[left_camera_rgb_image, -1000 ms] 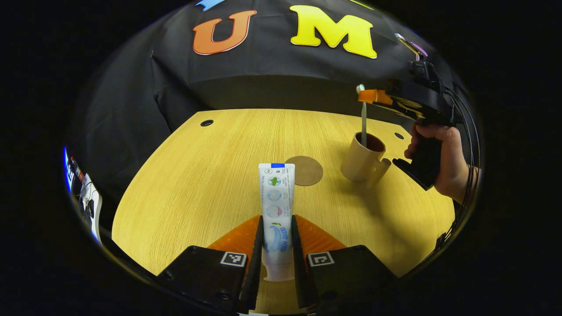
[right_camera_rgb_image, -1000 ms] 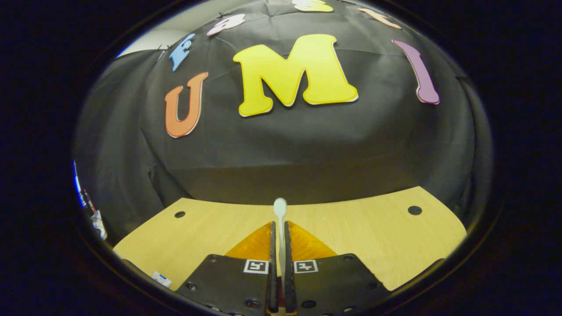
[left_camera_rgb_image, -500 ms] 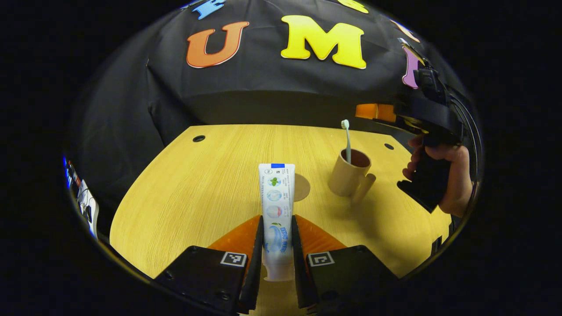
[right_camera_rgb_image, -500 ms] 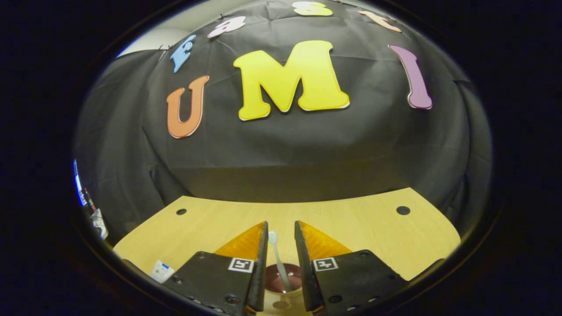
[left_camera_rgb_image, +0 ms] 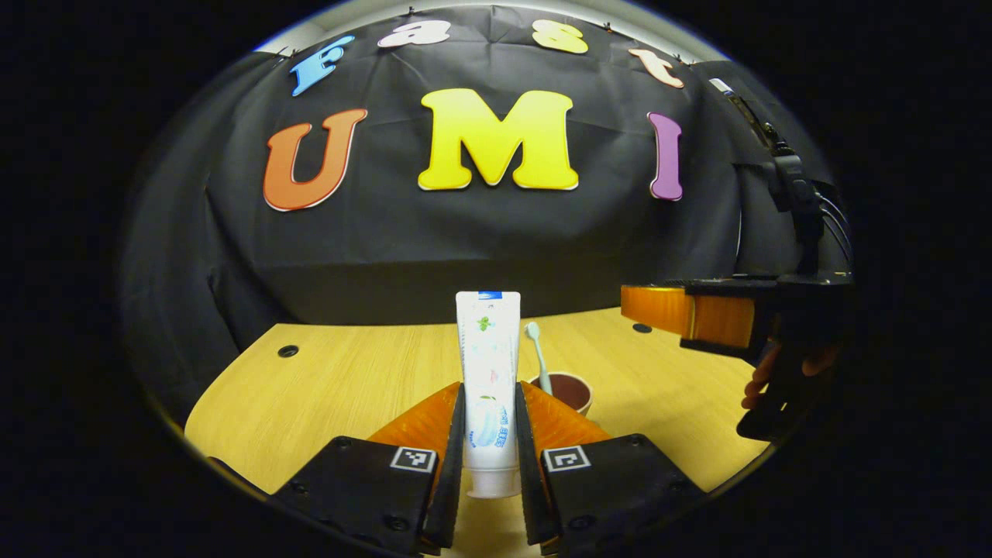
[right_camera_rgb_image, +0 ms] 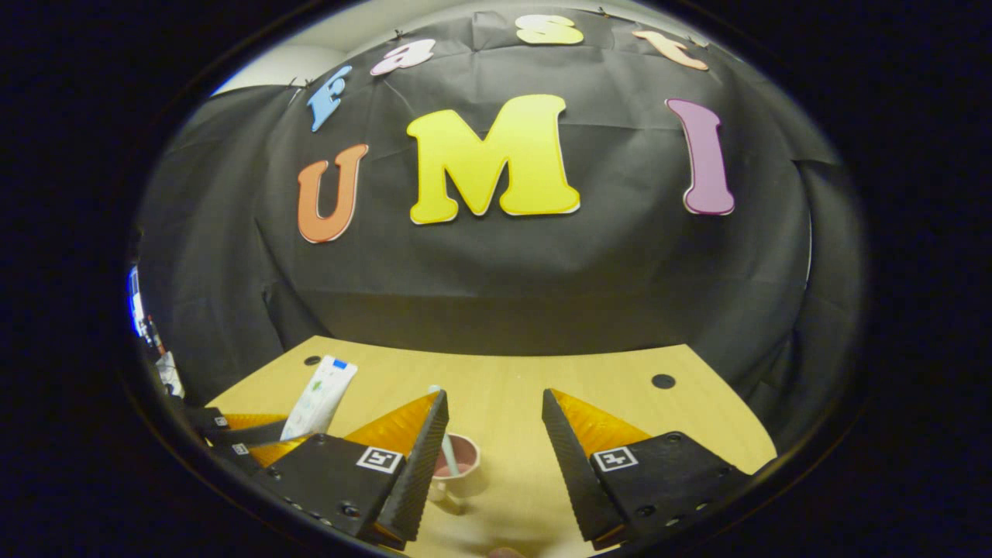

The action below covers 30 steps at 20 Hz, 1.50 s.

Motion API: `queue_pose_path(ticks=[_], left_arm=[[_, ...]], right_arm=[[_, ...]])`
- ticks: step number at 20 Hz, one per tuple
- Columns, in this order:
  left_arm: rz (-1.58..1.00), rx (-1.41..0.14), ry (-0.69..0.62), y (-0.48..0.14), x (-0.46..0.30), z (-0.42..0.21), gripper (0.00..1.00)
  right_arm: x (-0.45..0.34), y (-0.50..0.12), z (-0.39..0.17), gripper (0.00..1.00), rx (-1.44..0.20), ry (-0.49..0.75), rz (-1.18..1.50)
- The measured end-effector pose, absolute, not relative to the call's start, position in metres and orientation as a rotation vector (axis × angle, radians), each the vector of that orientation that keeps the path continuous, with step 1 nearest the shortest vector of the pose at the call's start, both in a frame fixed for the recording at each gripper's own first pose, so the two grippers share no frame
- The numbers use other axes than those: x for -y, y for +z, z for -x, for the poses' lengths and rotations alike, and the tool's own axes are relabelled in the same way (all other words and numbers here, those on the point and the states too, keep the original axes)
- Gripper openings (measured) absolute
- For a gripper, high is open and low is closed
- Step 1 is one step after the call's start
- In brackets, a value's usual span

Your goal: Put the toothbrush and toothpaste on the desktop into the cup, then pick up the cup and place it on the coaster on the desktop.

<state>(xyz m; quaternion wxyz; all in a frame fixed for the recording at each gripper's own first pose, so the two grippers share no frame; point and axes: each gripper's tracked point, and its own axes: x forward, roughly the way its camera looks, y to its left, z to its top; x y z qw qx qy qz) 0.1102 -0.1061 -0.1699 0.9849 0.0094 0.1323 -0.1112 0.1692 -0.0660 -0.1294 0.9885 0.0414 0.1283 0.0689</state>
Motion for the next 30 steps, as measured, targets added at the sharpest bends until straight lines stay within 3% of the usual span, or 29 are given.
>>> queue_pose_path(ticks=[12,20,25,30], left_arm=[[-0.017,0.012,-0.344,-0.175,0.182,-0.188,0.36],[-0.027,-0.008,-0.378,-0.208,0.187,-0.195,0.37],[-0.020,-0.035,-0.394,-0.217,0.189,-0.192,0.40],[-0.018,-0.013,-0.400,-0.211,0.189,-0.180,0.44]], right_arm=[[0.144,-0.185,-0.124,0.81,-0.405,0.036,-0.025],[0.137,-0.203,-0.118,0.81,-0.451,0.024,-0.017],[0.132,-0.202,-0.111,0.88,-0.448,0.025,0.007],[0.127,-0.200,-0.105,0.87,-0.443,0.020,-0.001]])
